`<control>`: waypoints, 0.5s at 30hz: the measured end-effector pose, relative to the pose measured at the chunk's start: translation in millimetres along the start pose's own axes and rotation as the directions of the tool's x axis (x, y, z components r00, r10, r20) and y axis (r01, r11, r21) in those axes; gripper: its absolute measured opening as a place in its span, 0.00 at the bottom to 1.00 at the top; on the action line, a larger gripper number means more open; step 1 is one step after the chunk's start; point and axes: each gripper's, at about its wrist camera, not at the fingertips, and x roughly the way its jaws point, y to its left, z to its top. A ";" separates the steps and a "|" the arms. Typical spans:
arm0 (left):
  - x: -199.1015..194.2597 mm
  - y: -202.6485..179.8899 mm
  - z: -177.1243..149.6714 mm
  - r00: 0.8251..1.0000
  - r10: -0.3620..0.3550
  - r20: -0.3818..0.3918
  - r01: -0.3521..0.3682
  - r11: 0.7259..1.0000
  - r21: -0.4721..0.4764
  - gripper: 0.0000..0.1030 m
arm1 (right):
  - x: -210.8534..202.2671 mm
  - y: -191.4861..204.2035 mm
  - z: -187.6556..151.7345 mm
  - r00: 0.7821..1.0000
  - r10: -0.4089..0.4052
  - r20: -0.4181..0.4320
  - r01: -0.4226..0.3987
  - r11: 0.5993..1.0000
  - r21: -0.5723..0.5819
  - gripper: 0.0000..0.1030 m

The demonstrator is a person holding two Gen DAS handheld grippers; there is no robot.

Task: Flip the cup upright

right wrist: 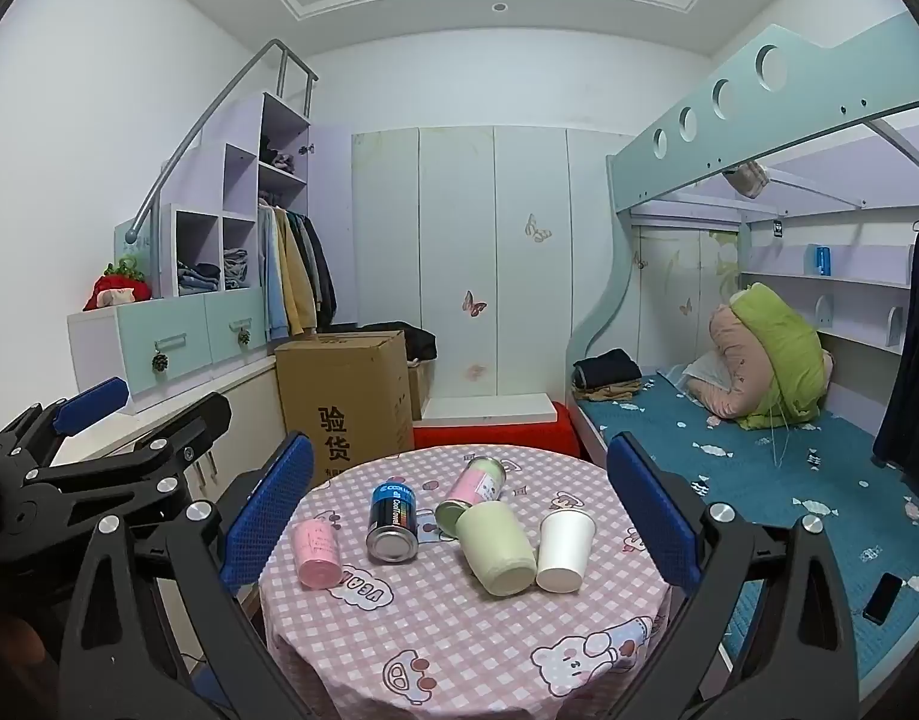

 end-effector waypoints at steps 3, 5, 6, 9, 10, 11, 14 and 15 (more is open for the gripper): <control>-0.5 -0.4 -0.1 1.000 0.002 0.004 -0.002 1.000 0.000 0.94 | -0.6 0.1 0.1 1.000 0.000 0.001 0.000 1.000 0.000 0.92; -0.7 -0.7 -0.2 1.000 0.002 0.003 -0.002 1.000 0.001 0.94 | -1.1 0.4 0.1 1.000 -0.001 0.001 0.001 1.000 -0.001 0.92; -1.0 -0.9 -0.3 1.000 0.002 0.003 -0.002 1.000 0.000 0.94 | -1.7 0.7 0.2 1.000 -0.002 0.001 0.002 1.000 -0.002 0.92; 0.0 0.1 0.0 1.000 0.000 0.000 0.000 1.000 -0.003 0.94 | 0.1 0.0 -0.1 1.000 0.000 -0.005 0.000 1.000 0.001 0.92; 0.0 0.0 0.0 1.000 0.000 0.000 0.000 1.000 -0.002 0.94 | 0.1 0.0 -0.1 1.000 0.000 -0.004 0.000 1.000 0.001 0.92; -0.1 0.1 0.0 1.000 0.001 0.000 -0.001 1.000 -0.002 0.94 | 0.1 0.0 -0.1 1.000 0.000 -0.004 0.000 1.000 0.002 0.92; 0.2 0.2 -0.1 1.000 0.000 -0.003 0.000 1.000 -0.003 0.94 | -0.2 0.1 -0.1 1.000 0.000 -0.005 0.000 1.000 0.001 0.92; 0.1 0.2 0.0 1.000 0.000 -0.002 0.000 1.000 -0.003 0.94 | -0.3 0.2 -0.1 1.000 0.000 -0.005 0.000 1.000 0.001 0.92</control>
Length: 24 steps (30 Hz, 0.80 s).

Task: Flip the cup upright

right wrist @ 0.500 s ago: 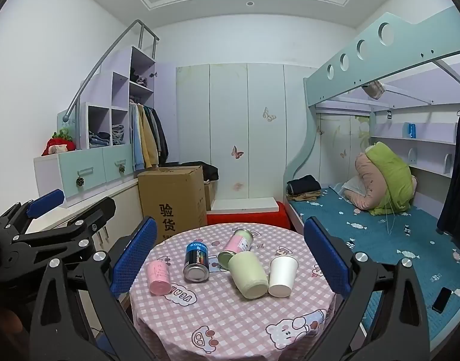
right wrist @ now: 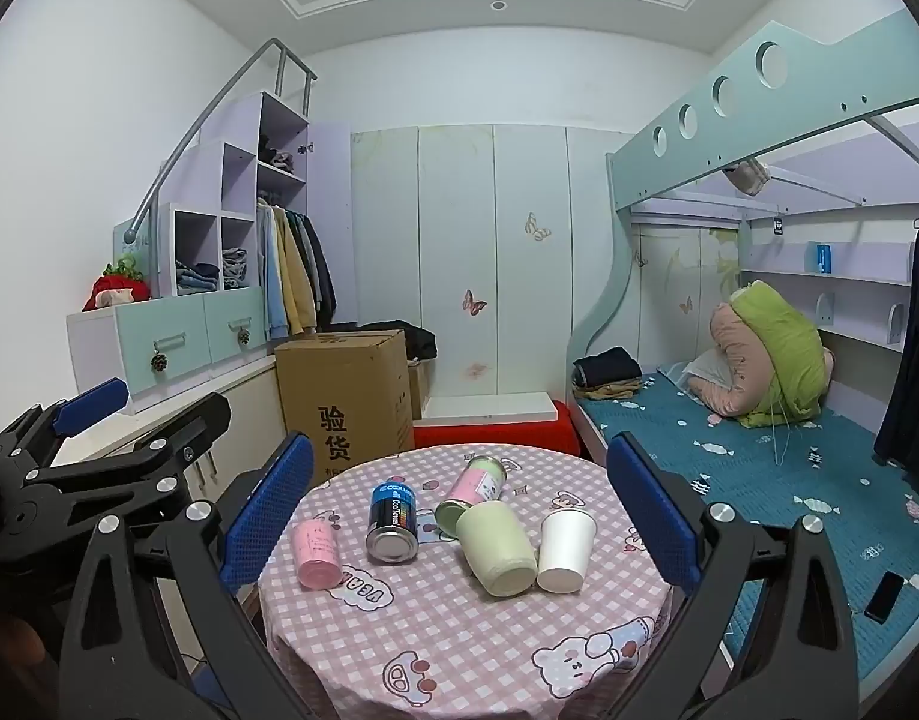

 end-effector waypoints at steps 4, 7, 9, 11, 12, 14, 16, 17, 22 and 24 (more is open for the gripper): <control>-0.2 0.0 0.1 1.000 0.000 0.001 0.000 1.000 0.000 0.94 | -0.1 -0.1 0.0 1.000 0.001 0.000 -0.001 1.000 0.002 0.92; -0.2 0.0 0.1 1.000 0.000 0.000 0.000 1.000 0.000 0.94 | -0.1 -0.1 0.0 1.000 0.000 -0.001 0.000 1.000 0.002 0.92; -0.1 0.0 0.2 1.000 0.000 0.000 0.000 1.000 0.000 0.94 | -0.2 0.0 -0.1 1.000 0.000 0.001 0.000 1.000 0.002 0.92; -0.4 0.1 0.1 1.000 0.000 0.001 0.000 1.000 0.000 0.94 | -0.2 0.0 0.0 1.000 0.001 0.000 -0.001 1.000 0.003 0.92; -0.1 0.0 0.1 1.000 0.001 0.000 -0.001 1.000 0.001 0.94 | -0.2 0.0 0.0 1.000 0.001 0.000 -0.001 1.000 0.003 0.92; -0.1 0.0 0.1 1.000 0.000 0.000 0.000 1.000 0.000 0.94 | -0.2 0.0 0.1 1.000 0.001 -0.001 -0.001 1.000 0.003 0.92; -0.1 -0.1 0.2 1.000 -0.002 -0.001 0.002 1.000 -0.001 0.94 | -0.6 0.0 0.1 1.000 -0.001 0.001 0.001 1.000 0.001 0.92; -0.3 -0.2 0.3 1.000 -0.003 -0.001 0.003 1.000 -0.001 0.94 | -0.5 -0.1 0.2 1.000 -0.002 0.000 0.002 1.000 0.002 0.92; 0.8 -0.3 0.7 1.000 -0.001 -0.001 0.001 1.000 0.002 0.94 | -0.7 -0.3 0.4 1.000 -0.001 -0.001 0.001 1.000 0.003 0.92; 0.9 -0.1 0.6 1.000 -0.001 0.000 0.001 1.000 0.002 0.94 | -0.9 0.0 0.7 1.000 -0.002 0.001 0.002 1.000 0.002 0.92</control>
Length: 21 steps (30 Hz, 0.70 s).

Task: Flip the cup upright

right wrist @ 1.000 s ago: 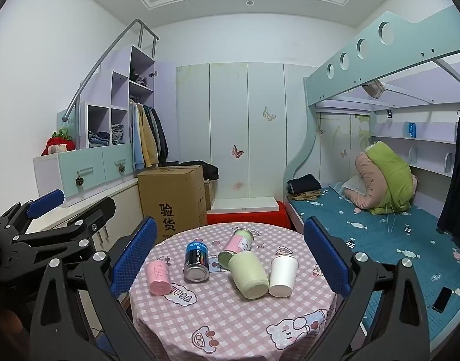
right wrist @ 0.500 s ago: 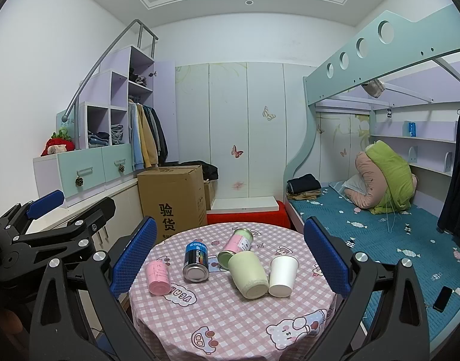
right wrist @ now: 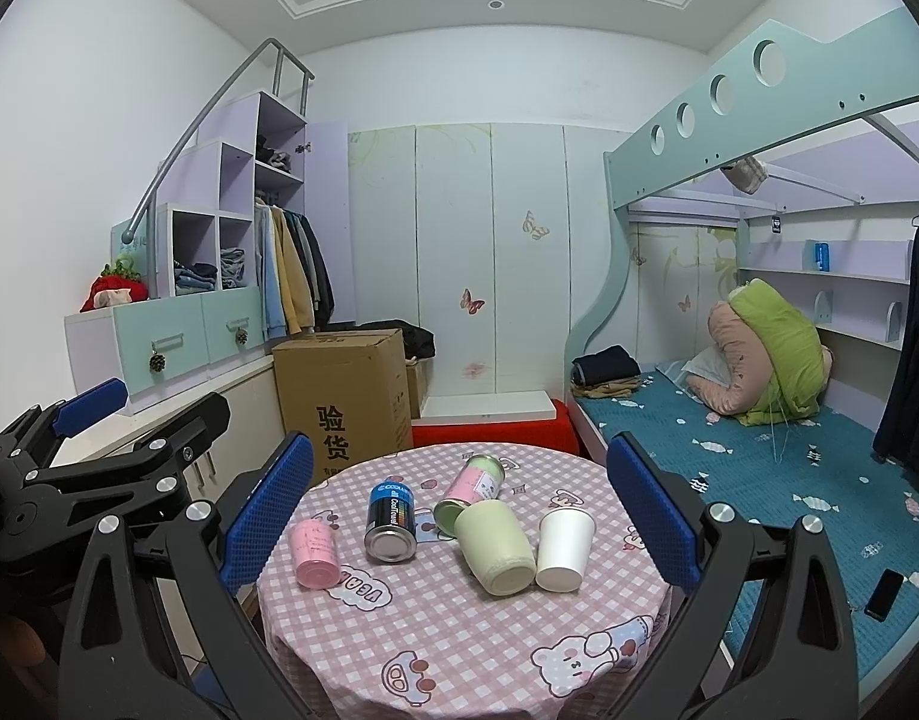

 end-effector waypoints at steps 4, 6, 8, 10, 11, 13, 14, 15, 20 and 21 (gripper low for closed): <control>1.6 -1.3 -0.4 1.000 0.003 0.001 -0.003 1.000 0.002 0.94 | 1.1 -1.5 -1.4 1.000 0.003 0.001 -0.003 1.000 0.001 0.92; 0.0 -0.5 0.9 1.000 0.003 0.001 -0.003 1.000 0.002 0.94 | 1.0 -0.5 -1.3 1.000 0.003 0.000 -0.003 1.000 0.001 0.92; 0.1 -0.7 0.8 1.000 0.004 0.002 -0.004 1.000 0.002 0.94 | 1.0 -0.6 -1.3 1.000 0.003 0.000 -0.003 1.000 0.002 0.92; 0.4 -0.4 1.1 1.000 0.003 0.001 -0.003 1.000 0.002 0.94 | 1.1 -0.6 -1.8 1.000 0.003 0.000 -0.003 1.000 0.001 0.92; 0.5 -0.4 1.2 1.000 0.002 0.000 -0.002 1.000 0.001 0.94 | 1.0 -0.7 -1.4 1.000 0.003 0.001 -0.003 1.000 0.001 0.92; 0.1 0.2 1.8 1.000 0.003 0.003 -0.003 1.000 0.001 0.94 | 0.9 -0.8 -1.3 1.000 0.003 0.000 -0.003 1.000 0.002 0.92; 0.2 0.2 2.0 1.000 0.004 0.002 -0.004 1.000 0.001 0.94 | 0.8 -1.1 -1.8 1.000 0.003 0.001 -0.003 1.000 0.002 0.92; 0.2 0.3 2.0 1.000 0.004 0.003 -0.004 1.000 0.002 0.94 | 1.4 -0.4 -1.8 1.000 0.003 0.002 -0.003 1.000 0.001 0.92; 0.1 0.7 1.9 1.000 0.003 0.001 -0.003 1.000 0.000 0.94 | 3.1 1.5 -1.6 1.000 0.004 -0.003 -0.004 1.000 0.001 0.92; 0.2 0.7 2.2 1.000 0.003 0.001 -0.003 1.000 0.000 0.94 | 3.5 1.8 -1.7 1.000 0.004 -0.002 -0.004 1.000 0.000 0.92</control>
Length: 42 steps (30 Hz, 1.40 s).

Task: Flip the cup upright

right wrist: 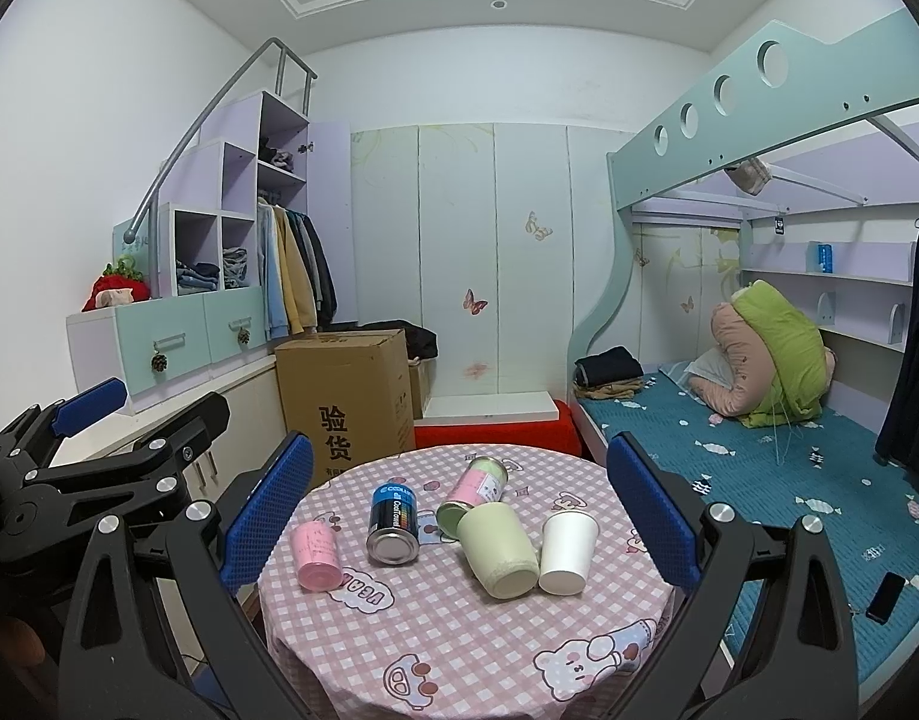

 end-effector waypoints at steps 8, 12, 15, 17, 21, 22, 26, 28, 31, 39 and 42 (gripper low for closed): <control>2.4 3.1 -3.2 1.000 0.001 -0.001 -0.001 1.000 -0.003 0.94 | 0.3 0.8 0.5 1.000 -0.001 -0.001 0.001 1.000 0.000 0.92; 2.6 3.2 -3.5 1.000 0.003 0.000 -0.003 1.000 -0.001 0.94 | 0.4 1.4 1.0 1.000 0.002 -0.002 -0.002 1.000 0.002 0.92; 2.9 4.4 -3.5 1.000 -0.001 -0.003 0.001 1.000 -0.007 0.94 | 1.1 2.6 0.0 1.000 -0.001 -0.003 0.001 1.000 -0.002 0.92; 4.9 6.1 -5.2 1.000 -0.003 -0.006 0.003 1.000 -0.008 0.94 | 7.1 4.0 -6.1 1.000 0.001 -0.006 -0.001 1.000 -0.002 0.92; 11.8 7.2 -8.4 1.000 -0.002 -0.018 0.002 1.000 -0.007 0.94 | 19.7 5.7 -16.0 1.000 0.001 -0.016 -0.001 1.000 0.001 0.92; 13.9 7.0 -8.8 1.000 -0.002 -0.021 0.002 1.000 -0.007 0.94 | 21.7 6.3 -18.0 1.000 0.000 -0.019 0.000 1.000 0.000 0.92; 24.2 5.8 -10.8 0.999 0.000 -0.038 0.000 1.000 -0.005 0.94 | 28.9 2.7 -18.5 1.000 0.002 -0.031 -0.002 1.000 0.005 0.92; 29.6 3.6 -12.0 0.999 -0.001 -0.052 0.001 1.000 -0.003 0.94 | 33.8 0.7 -19.6 0.999 0.001 -0.042 0.000 1.000 0.009 0.92; 41.7 2.1 -16.2 0.997 -0.001 -0.075 0.001 1.000 0.002 0.94 | 43.2 -2.1 -22.0 0.998 0.000 -0.064 0.001 1.000 0.015 0.92; 90.4 6.0 -37.1 0.977 -0.028 -0.210 0.026 1.000 -0.012 0.94 | 83.6 -9.3 -38.6 0.986 0.013 -0.165 -0.008 1.000 0.027 0.92; 111.7 5.7 -47.8 0.961 -0.039 -0.272 0.036 0.999 -0.015 0.94 | 102.9 -14.9 -46.5 0.977 0.020 -0.212 -0.011 0.999 0.045 0.92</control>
